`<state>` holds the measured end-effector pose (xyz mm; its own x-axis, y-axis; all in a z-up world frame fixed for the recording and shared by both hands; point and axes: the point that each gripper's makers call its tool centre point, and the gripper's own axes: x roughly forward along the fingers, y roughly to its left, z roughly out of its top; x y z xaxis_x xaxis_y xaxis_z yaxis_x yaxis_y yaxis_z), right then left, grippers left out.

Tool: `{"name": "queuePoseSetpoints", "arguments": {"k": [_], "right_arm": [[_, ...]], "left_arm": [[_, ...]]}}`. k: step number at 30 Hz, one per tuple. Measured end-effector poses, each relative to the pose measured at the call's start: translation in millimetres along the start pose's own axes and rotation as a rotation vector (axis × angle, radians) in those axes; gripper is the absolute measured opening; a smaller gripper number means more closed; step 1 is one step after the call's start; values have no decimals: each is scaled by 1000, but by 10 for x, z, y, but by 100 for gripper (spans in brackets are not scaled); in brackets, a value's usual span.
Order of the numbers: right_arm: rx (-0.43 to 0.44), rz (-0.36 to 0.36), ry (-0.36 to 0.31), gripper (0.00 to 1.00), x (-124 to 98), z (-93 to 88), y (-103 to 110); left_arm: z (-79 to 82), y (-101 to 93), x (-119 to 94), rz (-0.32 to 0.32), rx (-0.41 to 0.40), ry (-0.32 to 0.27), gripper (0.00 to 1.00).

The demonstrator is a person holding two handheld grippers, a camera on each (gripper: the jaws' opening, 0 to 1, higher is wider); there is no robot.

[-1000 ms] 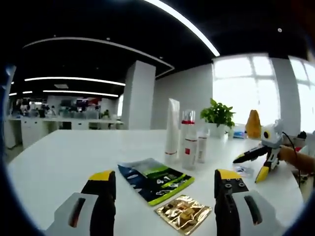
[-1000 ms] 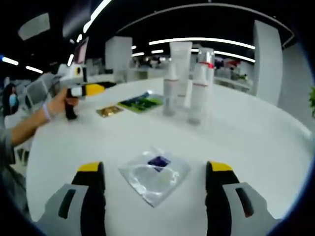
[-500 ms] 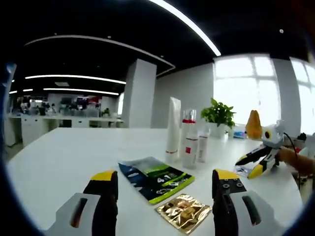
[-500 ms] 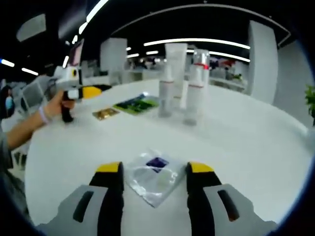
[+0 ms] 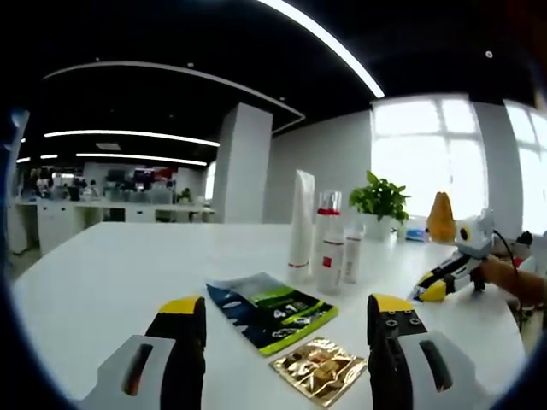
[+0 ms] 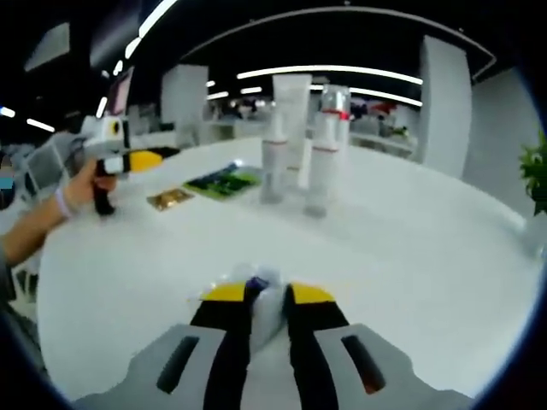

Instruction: Arrange the skincare products in the storage area until every visible bottle or jar stands upright without overlapping.

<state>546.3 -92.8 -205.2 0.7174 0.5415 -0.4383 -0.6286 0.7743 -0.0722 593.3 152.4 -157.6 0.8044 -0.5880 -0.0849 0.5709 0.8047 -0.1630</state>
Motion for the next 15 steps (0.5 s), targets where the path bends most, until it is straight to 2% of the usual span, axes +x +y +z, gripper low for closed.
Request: {"name": "queuePoseSetpoints", "arguments": {"k": [4,8,15], "right_arm": [[3,-8,1,2,5,28,1],[-4,-19,-1,1,2,65,-19],[1,-2,-51,0,-38,199,51]], "left_arm": [[8,1,1,1,1,-3,79],[15,-9,-1,-1,1,-7,78],[27,-57,0,-15,16,-13,78]]}}
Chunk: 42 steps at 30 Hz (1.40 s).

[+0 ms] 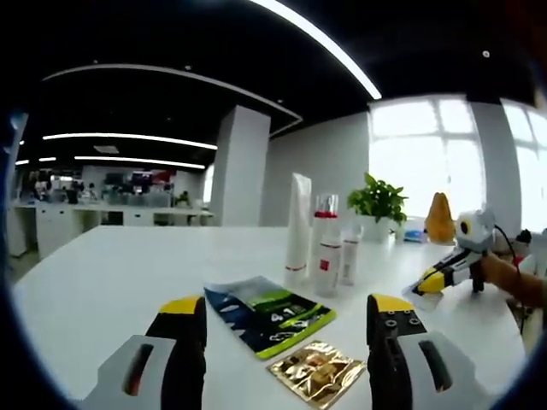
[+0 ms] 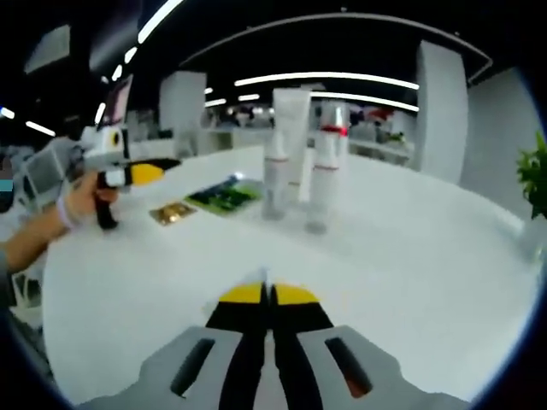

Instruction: Arrange the skincare products in the storage area until every visible bottle or jar stands upright without overlapping.

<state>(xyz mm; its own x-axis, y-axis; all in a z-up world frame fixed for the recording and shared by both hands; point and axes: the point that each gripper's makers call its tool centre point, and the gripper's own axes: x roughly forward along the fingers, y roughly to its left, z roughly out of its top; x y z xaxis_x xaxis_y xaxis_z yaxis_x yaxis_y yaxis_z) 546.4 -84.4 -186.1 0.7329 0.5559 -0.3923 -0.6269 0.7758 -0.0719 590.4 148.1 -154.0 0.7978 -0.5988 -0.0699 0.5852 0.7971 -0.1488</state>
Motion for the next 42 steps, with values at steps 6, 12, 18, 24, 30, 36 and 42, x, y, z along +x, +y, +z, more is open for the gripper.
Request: {"name": "queuePoseSetpoints", "arguments": {"k": [6,12,18,24,30,36,42], "right_arm": [[-8,32,-53,0,23,206,125],[-21,64,-129,0,69,434,251],[-29,105,-222,0,149,718,398],[-59,145,-312,0,299,988,616],[-53,142,-338,0,453,1162,700],[-78,156,-366,0,476,1330,811],[-69,189,-398,0,581,1508,909]], "left_arm": [[24,-100,6,-53,18,-11,77],[4,-234,16,-122,40,4,68],[38,-341,13,-195,18,-17,68],[143,-388,-20,-230,14,-63,67],[166,-416,-53,-236,22,-82,63],[191,-356,-47,-230,11,-94,63],[251,-297,-74,-228,-27,-126,62]]}}
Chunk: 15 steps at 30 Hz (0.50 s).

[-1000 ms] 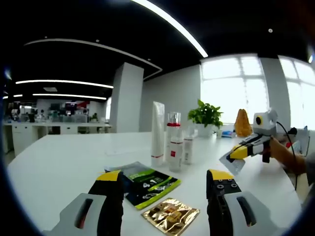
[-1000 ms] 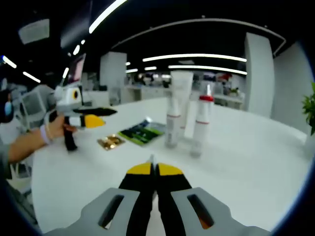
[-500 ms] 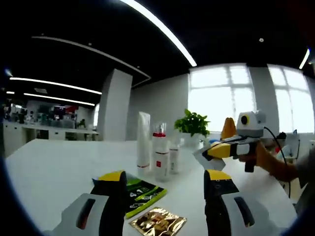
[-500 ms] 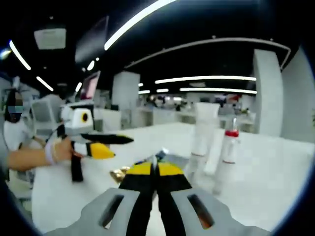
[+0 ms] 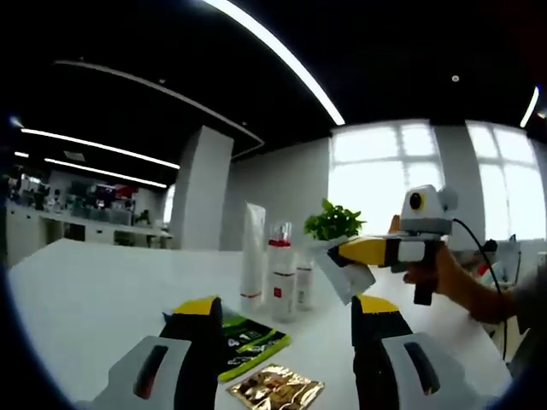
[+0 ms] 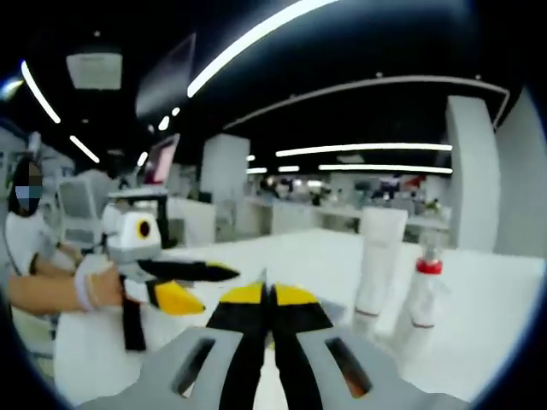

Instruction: Arrange the skincare products in the storage area until every visible bottle or jar stands upright without overlapping.

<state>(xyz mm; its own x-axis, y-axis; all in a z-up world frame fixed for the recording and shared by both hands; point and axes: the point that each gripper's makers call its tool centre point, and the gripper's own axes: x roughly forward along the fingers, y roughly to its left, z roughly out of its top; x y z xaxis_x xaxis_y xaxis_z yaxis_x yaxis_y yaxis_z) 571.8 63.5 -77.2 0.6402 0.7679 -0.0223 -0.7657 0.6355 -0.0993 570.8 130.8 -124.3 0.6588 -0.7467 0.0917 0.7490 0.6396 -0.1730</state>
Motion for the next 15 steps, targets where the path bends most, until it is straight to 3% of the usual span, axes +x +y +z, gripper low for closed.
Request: {"name": "queuePoseSetpoints", "arguments": {"k": [3,7,9,15], "right_arm": [[2,88,-25,0,74,14,144],[-10,127,-15,0,101,-81,198],[-30,163,-51,0,52,-79,269],[-78,216,-45,1,-69,-110,397]], "left_arm": [[17,9,-19,7,-7,-12,61],[32,-71,-17,-20,12,-26,61],[44,-105,-14,-39,9,-33,61],[30,-198,-15,-97,-18,-28,61]]}}
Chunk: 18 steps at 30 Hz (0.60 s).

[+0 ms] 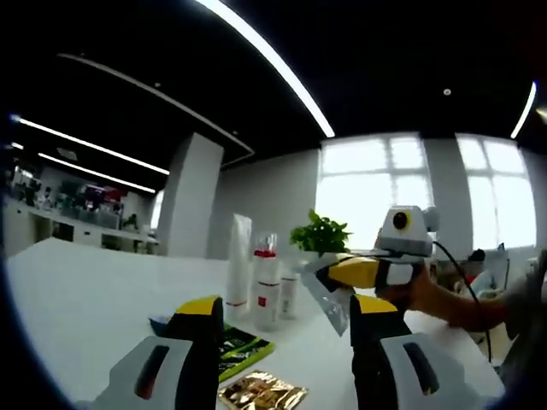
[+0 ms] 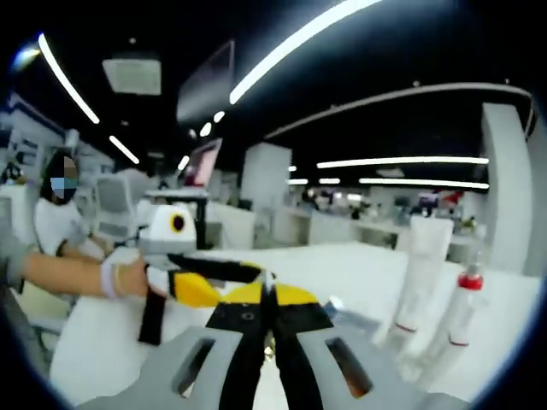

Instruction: Arrange the skincare products in the storage area until every visible bottle or jar stands upright without overlapping.

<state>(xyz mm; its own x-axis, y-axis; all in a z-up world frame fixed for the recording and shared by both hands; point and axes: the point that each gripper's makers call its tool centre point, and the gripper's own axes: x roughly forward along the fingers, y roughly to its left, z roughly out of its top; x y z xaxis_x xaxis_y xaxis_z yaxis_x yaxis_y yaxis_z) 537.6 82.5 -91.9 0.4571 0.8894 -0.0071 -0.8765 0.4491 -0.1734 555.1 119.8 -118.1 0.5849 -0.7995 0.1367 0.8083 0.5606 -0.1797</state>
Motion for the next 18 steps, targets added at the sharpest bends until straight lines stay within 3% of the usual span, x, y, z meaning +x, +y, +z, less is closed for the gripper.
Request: {"name": "queuePoseSetpoints", "arguments": {"k": [2,12,18], "right_arm": [[-40,3,21,1,-14,-36,31],[-18,98,55,1,11,-144,219],[0,113,72,1,12,-200,241]], "left_arm": [[-30,-58,10,-16,8,10,61],[-193,-251,70,-86,62,89,60],[-237,-290,59,-107,74,119,47]]}}
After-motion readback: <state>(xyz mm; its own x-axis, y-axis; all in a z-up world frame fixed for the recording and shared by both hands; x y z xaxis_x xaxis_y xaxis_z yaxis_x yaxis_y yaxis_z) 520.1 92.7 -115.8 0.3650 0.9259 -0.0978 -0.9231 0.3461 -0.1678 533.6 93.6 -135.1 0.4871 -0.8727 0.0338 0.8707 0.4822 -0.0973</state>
